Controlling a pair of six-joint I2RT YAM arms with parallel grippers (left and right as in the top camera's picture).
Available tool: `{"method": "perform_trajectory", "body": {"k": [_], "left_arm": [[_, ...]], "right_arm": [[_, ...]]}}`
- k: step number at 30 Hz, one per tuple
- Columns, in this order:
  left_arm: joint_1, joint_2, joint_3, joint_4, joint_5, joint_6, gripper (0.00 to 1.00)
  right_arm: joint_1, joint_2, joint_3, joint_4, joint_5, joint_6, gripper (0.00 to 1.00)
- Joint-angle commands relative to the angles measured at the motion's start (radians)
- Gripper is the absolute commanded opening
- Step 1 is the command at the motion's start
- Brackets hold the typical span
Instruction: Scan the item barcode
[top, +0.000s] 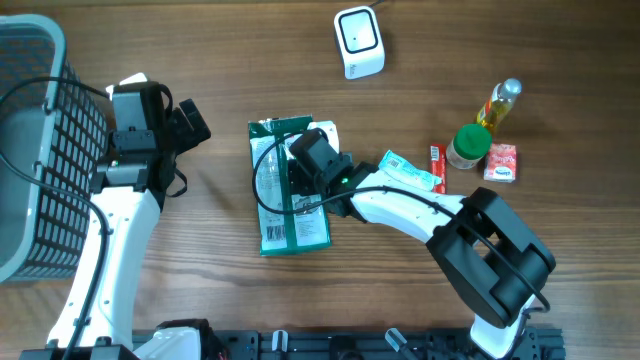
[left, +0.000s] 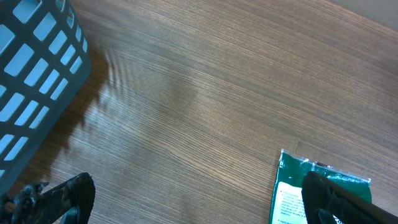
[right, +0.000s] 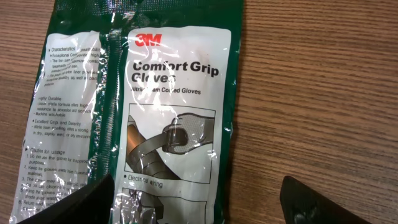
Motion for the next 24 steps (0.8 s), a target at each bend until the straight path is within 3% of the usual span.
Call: {"method": "perform_trajectory", "body": {"k": [1, 24], "left_arm": [[0.004, -0.005, 0.009, 0.003, -0.009, 0.013, 1.0], [0.004, -0.005, 0.009, 0.003, -0.009, 0.013, 1.0]], "right_arm": [[0.002, 0.024, -0.004, -0.002, -0.008, 0.014, 0.86], [0.001, 0.024, -0.004, -0.001, -0.008, 0.014, 0.87]]}}
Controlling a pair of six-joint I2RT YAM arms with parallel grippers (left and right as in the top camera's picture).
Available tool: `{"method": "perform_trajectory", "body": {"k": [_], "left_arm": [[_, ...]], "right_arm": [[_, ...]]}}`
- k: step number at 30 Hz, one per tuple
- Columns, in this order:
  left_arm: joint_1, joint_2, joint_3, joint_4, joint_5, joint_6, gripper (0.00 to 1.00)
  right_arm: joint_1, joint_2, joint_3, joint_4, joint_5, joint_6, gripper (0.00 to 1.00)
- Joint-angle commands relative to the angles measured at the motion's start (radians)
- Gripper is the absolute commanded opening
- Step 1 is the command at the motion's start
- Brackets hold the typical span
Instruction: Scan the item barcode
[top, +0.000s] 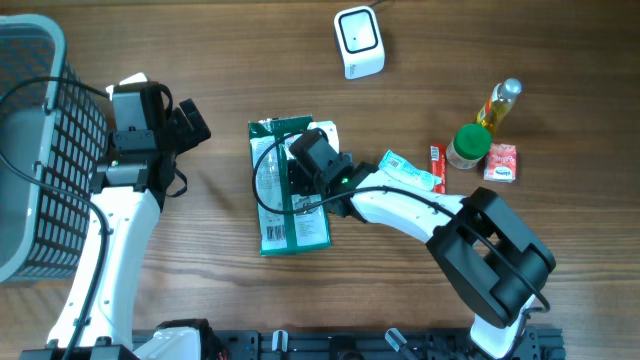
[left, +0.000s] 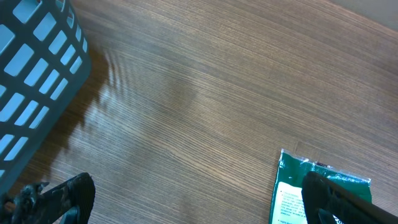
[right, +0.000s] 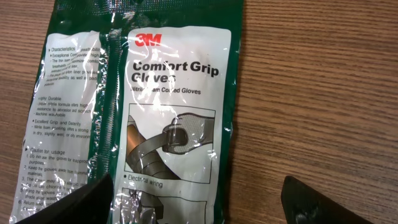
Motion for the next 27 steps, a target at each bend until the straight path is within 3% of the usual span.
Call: {"method": "perform_trajectory", "body": {"k": [1, 27], "left_arm": [[0.004, -0.005, 0.009, 0.003, -0.009, 0.013, 1.0], [0.004, -0.005, 0.009, 0.003, -0.009, 0.013, 1.0]], "right_arm": [[0.001, 0.024, -0.004, -0.002, -0.008, 0.014, 0.87], [0.001, 0.024, -0.004, -0.035, 0.034, -0.016, 0.91]]}}
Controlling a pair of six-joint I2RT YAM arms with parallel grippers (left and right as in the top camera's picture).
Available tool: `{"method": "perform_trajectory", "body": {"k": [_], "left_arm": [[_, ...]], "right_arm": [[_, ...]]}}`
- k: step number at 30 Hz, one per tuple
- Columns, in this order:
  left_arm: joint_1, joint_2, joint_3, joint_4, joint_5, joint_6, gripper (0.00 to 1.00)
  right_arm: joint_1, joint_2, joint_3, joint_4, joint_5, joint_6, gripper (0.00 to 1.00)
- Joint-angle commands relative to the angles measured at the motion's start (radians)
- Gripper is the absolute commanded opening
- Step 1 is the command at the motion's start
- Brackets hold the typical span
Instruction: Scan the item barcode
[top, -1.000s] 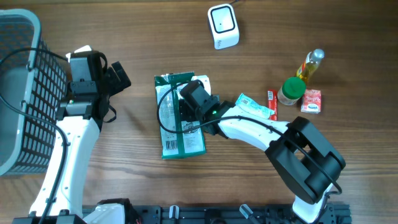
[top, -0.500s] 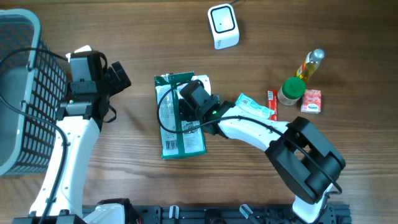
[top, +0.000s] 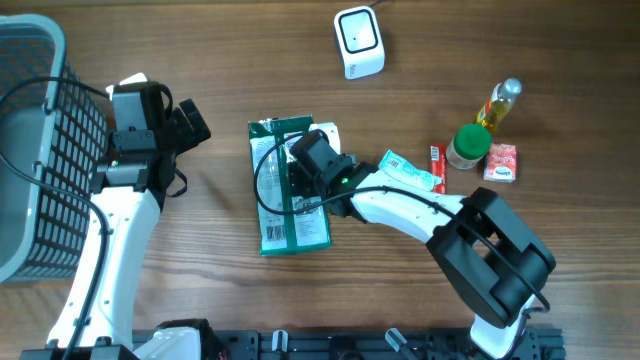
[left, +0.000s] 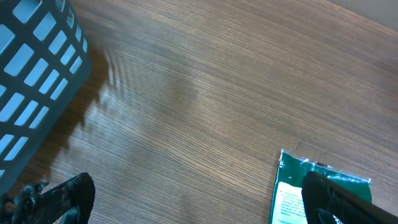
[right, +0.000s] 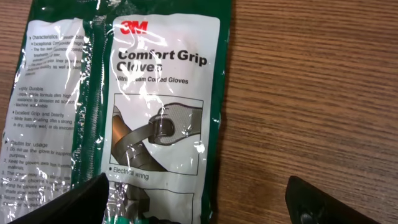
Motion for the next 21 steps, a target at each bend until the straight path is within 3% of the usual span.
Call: {"method": "perform_trajectory", "body": {"k": [1, 21], "left_arm": [[0.004, -0.005, 0.009, 0.003, -0.009, 0.012, 1.0], [0.004, -0.005, 0.009, 0.003, -0.009, 0.012, 1.0]], "right_arm": [[0.001, 0.024, -0.004, -0.002, 0.02, -0.008, 0.91], [0.001, 0.024, -0.004, -0.005, 0.024, -0.006, 0.92]]}}
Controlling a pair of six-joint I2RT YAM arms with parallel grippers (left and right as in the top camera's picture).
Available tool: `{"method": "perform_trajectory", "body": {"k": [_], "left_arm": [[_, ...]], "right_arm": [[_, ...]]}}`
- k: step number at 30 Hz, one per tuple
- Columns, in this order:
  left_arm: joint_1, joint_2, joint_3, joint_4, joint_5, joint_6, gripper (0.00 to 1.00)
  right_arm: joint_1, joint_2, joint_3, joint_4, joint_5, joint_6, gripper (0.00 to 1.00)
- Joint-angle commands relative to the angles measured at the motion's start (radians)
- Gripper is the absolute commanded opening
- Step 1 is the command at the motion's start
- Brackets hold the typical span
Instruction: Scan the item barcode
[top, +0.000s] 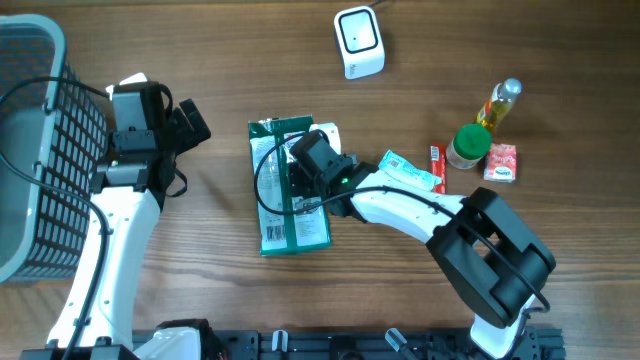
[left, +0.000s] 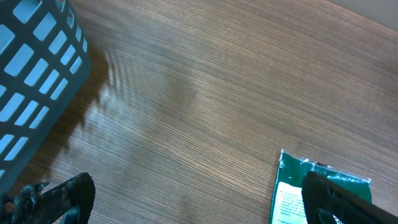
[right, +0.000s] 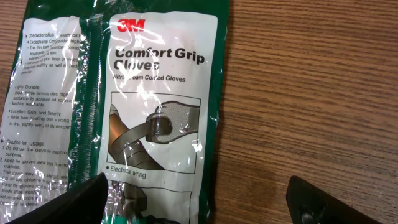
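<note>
A green and white 3M glove packet (top: 285, 195) lies flat on the wooden table, printed side up (right: 124, 106). My right gripper (top: 300, 180) hovers low over the packet's right part, open, one finger over the packet and the other over bare wood (right: 199, 205). The white barcode scanner (top: 358, 40) stands at the back of the table. My left gripper (top: 190, 125) is open to the left of the packet, over bare wood (left: 199, 199); the packet's top corner (left: 292, 180) shows by its right finger.
A dark mesh basket (top: 30, 150) stands at the left edge. To the right lie a white and green sachet (top: 410, 170), a red sachet (top: 437, 165), a green-lidded jar (top: 466, 145), a yellow oil bottle (top: 498, 105) and a red packet (top: 500, 162).
In the right wrist view the packet sits slightly further left and up, so my right gripper has shifted a little. The left arm is unchanged.
Across the earliest two moments my right gripper hung open over the glove packet and nothing moved. Then it shifted slightly toward the packet's right edge, and a little more by now. The left arm and the packet have stayed put.
</note>
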Motion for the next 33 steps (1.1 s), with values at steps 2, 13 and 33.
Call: {"method": "perform_trajectory", "body": {"k": [2, 13, 33], "left_arm": [[0.004, -0.005, 0.009, 0.003, -0.009, 0.013, 1.0], [0.003, -0.005, 0.009, -0.039, 0.306, -0.006, 1.0], [-0.192, 0.443, -0.121, 0.008, 0.421, -0.233, 0.04]], "right_arm": [[0.001, 0.024, -0.004, 0.003, 0.021, -0.003, 0.92], [-0.026, 0.024, 0.002, 0.053, -0.167, -0.032, 0.85], [-0.29, 0.04, -0.021, -0.123, -0.762, -0.156, 0.73]]}}
